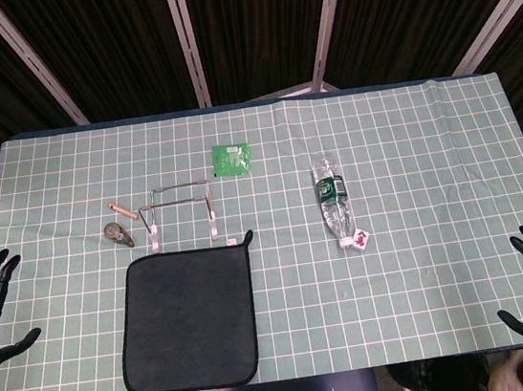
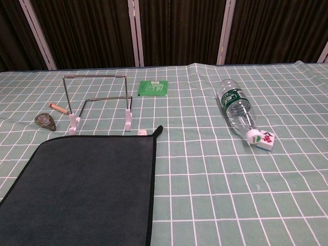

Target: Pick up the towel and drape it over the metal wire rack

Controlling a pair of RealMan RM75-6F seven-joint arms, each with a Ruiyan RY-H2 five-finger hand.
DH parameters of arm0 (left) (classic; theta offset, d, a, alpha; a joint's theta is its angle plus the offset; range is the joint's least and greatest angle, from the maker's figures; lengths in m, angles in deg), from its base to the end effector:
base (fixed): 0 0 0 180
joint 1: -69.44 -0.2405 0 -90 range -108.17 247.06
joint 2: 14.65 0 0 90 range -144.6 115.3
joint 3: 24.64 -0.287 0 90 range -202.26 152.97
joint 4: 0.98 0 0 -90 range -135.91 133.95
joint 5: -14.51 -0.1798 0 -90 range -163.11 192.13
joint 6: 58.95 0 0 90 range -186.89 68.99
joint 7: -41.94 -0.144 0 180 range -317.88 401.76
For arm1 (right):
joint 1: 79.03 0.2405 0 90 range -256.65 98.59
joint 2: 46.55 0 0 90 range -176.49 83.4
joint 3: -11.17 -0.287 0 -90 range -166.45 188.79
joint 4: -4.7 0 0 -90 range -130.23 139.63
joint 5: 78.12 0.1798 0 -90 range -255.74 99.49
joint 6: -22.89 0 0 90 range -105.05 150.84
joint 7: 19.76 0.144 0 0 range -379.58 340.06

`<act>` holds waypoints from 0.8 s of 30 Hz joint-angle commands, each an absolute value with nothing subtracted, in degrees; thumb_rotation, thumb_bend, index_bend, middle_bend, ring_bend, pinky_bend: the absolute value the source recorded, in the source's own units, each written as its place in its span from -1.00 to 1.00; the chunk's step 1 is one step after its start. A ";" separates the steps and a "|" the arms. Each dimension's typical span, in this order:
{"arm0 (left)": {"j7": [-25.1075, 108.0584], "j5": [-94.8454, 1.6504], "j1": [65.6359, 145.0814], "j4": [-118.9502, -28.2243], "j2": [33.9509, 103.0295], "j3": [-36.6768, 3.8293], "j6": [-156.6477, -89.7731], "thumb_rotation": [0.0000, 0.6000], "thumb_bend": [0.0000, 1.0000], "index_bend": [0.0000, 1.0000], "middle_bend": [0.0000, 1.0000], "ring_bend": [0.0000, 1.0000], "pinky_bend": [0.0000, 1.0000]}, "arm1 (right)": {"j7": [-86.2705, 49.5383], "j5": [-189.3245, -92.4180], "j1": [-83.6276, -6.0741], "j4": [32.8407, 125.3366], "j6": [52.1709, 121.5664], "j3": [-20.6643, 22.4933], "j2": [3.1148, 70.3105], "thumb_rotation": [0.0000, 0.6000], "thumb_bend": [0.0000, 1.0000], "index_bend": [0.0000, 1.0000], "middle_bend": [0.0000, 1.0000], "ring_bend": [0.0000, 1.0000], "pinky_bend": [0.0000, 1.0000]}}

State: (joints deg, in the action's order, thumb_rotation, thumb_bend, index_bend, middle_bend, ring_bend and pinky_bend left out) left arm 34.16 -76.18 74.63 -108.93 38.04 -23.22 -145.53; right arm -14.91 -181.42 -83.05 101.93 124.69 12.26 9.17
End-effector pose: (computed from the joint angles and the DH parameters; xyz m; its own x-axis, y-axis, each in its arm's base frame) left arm -0.2723 0.1735 0.2390 0.4580 -0.0084 0.8889 0.8836 -0.1047 -0.4563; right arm -0.2868 -0.1146 0.2514 0.3408 0.1372 0.9301 -0.9151 -0.1784 0.3616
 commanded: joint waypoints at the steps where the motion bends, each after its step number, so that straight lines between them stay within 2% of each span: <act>1: 34.15 -76.20 74.61 -108.90 38.04 -23.26 -145.52 1.00 -0.98 -1.00 -1.00 -1.00 -1.00 | -14.90 -181.39 -83.05 101.93 124.62 12.26 9.16 1.00 -1.00 -1.00 -1.00 -1.00 -1.00; 8: 33.04 -76.82 75.55 -108.77 38.69 -23.44 -143.93 1.00 -0.98 -1.00 -1.00 -1.00 -1.00 | -15.15 -181.20 -83.02 102.22 124.40 12.15 9.12 1.00 -1.00 -1.00 -1.00 -1.00 -1.00; 15: 29.02 -83.26 85.15 -106.74 42.36 -22.33 -132.41 1.00 -0.98 -0.99 -1.00 -1.00 -1.00 | -17.35 -179.56 -82.47 102.98 122.83 11.38 9.47 1.00 -1.00 -1.00 -1.00 -1.00 -1.00; 17: 29.17 -84.97 88.02 -105.96 43.55 -22.13 -129.03 1.00 -0.96 -0.93 -1.00 -1.00 -1.00 | -17.90 -179.12 -82.36 103.05 122.43 11.23 9.63 1.00 -1.00 -1.00 -1.00 -1.00 -1.00; 19: 30.48 -87.34 92.51 -105.35 45.60 -22.02 -123.60 1.00 -0.86 -0.82 -1.00 -1.00 -1.00 | -18.73 -178.34 -82.18 103.04 121.72 11.01 9.90 1.00 -1.00 -1.00 -1.00 -1.00 -1.00; 21: 31.29 -88.84 96.19 -104.28 47.68 -21.65 -119.44 1.00 -0.59 -0.68 -1.00 -1.00 -1.00 | -19.12 -177.66 -81.93 103.05 120.89 10.89 10.15 1.00 -1.00 -1.00 -1.00 -1.00 -1.00; 24: 30.73 -91.33 101.82 -101.63 52.38 -20.80 -113.89 1.00 -0.36 -0.56 -1.00 -1.00 -1.00 | -18.77 -176.10 -81.17 102.93 118.68 10.77 10.40 1.00 -1.00 -1.00 -1.00 -1.00 -1.00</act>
